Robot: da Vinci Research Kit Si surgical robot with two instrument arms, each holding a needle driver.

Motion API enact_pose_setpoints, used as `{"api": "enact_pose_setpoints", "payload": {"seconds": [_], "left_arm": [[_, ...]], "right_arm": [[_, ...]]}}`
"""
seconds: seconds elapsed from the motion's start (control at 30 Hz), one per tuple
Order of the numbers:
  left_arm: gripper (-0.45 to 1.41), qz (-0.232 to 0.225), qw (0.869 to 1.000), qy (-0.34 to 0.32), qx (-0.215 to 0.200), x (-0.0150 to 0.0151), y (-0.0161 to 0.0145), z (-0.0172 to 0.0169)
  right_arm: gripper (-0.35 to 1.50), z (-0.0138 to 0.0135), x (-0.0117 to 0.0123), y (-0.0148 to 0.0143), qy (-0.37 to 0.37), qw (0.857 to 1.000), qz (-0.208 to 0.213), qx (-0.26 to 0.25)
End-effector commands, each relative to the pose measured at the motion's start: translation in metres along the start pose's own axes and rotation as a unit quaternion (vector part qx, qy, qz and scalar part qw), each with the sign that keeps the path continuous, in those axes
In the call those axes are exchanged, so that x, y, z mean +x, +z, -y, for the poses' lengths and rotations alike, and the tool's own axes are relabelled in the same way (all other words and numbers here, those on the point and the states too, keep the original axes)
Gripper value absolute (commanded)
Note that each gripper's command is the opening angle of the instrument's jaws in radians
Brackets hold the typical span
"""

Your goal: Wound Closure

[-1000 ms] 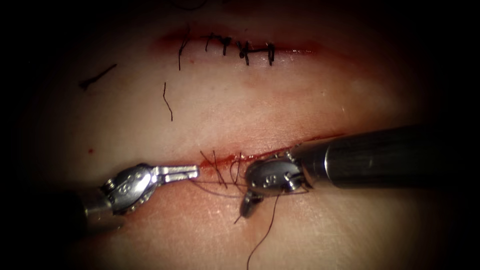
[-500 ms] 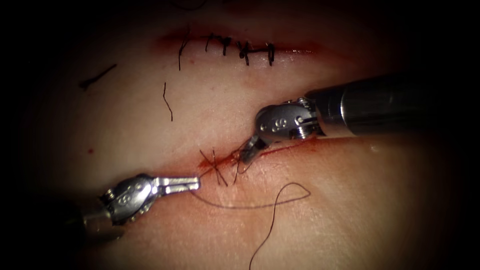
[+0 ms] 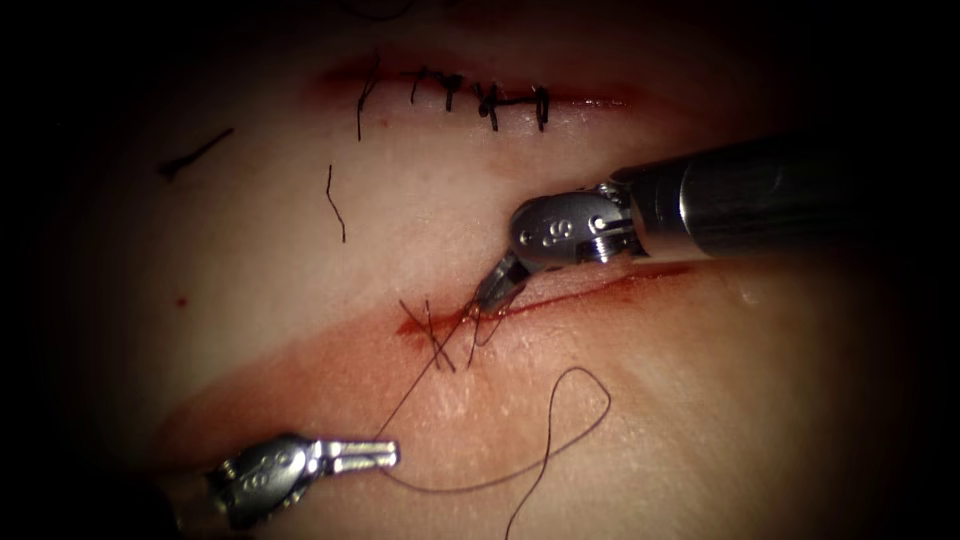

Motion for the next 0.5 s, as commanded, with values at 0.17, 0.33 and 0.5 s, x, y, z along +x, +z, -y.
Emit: {"api": "enact_pose_setpoints", "payload": {"seconds": [0.17,0.33,0.5], "left_arm": [[-0.45,0.004,1.000,-0.007,-0.003,-0.0015,0.0004,-0.0009],[-0.45,0.006,1.000,-0.008,-0.005,-0.0019,0.0001,-0.0015],[-0.45,0.008,1.000,-0.011,-0.007,-0.0024,-0.0004,-0.0020]], "right_arm": [[-0.35,-0.0007,-0.0003,0.0002,0.028,0.999,-0.029,0.018],[-0.35,-0.0014,-0.0011,-0.0004,0.066,0.994,-0.069,0.047],[-0.35,-0.0023,-0.0022,-0.0007,0.108,0.987,-0.102,0.060]]}}
